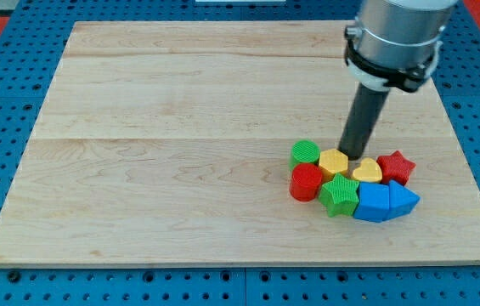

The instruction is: Slide the red star into the yellow heart and blue cube

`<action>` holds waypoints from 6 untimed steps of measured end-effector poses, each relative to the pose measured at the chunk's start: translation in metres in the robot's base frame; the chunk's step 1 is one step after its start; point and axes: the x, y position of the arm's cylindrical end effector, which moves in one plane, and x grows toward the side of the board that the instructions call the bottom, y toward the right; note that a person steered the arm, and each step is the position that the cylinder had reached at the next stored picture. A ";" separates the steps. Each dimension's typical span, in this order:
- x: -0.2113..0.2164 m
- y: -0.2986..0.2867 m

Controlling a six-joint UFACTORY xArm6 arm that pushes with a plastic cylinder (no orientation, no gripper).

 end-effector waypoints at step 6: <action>0.038 0.110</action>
